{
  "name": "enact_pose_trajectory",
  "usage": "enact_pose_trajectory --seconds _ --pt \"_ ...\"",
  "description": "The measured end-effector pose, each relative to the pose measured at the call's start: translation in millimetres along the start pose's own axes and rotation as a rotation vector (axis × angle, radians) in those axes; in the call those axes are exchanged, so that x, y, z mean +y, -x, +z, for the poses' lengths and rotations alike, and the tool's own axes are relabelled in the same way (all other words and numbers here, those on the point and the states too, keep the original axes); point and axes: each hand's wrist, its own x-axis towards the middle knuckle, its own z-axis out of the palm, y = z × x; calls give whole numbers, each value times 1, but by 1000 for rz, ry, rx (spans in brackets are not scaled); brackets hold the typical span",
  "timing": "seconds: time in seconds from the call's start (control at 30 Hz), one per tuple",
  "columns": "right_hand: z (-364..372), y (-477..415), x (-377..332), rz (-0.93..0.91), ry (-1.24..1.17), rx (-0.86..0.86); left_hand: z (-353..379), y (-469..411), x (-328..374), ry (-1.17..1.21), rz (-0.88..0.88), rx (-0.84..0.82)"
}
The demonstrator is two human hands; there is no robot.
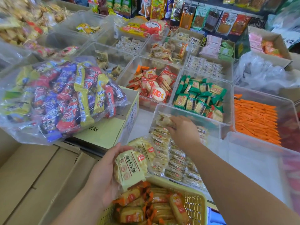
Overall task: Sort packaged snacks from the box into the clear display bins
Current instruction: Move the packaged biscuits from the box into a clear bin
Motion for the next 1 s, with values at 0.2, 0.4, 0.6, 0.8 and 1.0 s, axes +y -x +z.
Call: enact_pose_trajectory --seconds 0.2,0.4,0.6,0.8,1.0 --pt "29 -13 -18 47 154 -315 -13 3 2 87 9 4" --pt "25 -8 -26 44 156 -485 -21 5 4 160 17 -9" --pt "-6 36 -31 -229 23 -281 -13 5 10 173 15 -83" --pt "-32 80 -32 -635 -40 -26 -6 0 10 110 -109 -220" --pt "-42 72 1 -542 -70 32 16 -9 17 158 -59 -157"
